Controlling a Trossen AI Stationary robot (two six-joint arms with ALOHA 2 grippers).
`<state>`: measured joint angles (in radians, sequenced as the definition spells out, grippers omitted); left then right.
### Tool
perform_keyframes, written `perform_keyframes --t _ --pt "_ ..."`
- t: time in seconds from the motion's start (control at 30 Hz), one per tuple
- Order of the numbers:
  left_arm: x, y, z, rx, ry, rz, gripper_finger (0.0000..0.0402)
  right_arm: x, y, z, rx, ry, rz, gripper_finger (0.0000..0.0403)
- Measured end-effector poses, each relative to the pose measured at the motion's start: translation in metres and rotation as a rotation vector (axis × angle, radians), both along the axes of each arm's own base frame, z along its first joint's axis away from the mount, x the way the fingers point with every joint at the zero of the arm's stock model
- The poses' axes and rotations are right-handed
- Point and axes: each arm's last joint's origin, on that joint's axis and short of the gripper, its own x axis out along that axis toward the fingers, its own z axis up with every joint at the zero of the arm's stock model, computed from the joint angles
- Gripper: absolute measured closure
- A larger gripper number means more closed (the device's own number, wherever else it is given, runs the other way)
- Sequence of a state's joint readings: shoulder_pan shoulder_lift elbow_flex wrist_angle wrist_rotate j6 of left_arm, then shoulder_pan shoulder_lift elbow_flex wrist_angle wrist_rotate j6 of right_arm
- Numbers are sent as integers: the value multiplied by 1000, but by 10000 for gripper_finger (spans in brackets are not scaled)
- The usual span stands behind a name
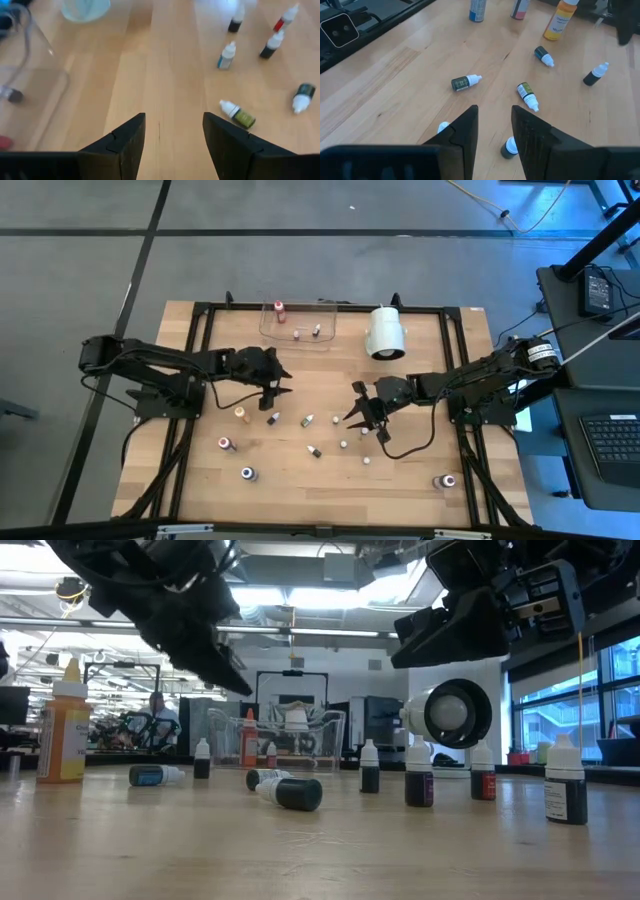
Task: Pick & Place food coloring
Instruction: Put the black food coloring bottle into the transparent bin
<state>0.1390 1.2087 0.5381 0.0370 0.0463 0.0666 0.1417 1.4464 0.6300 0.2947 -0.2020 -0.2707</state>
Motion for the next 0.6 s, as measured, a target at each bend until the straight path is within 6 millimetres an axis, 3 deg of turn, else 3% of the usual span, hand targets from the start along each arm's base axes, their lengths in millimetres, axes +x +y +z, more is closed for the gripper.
perform_keyframes --t 0.6 --pt "0 2 -39 0 281 40 205 0 0 0 0 2 1 283"
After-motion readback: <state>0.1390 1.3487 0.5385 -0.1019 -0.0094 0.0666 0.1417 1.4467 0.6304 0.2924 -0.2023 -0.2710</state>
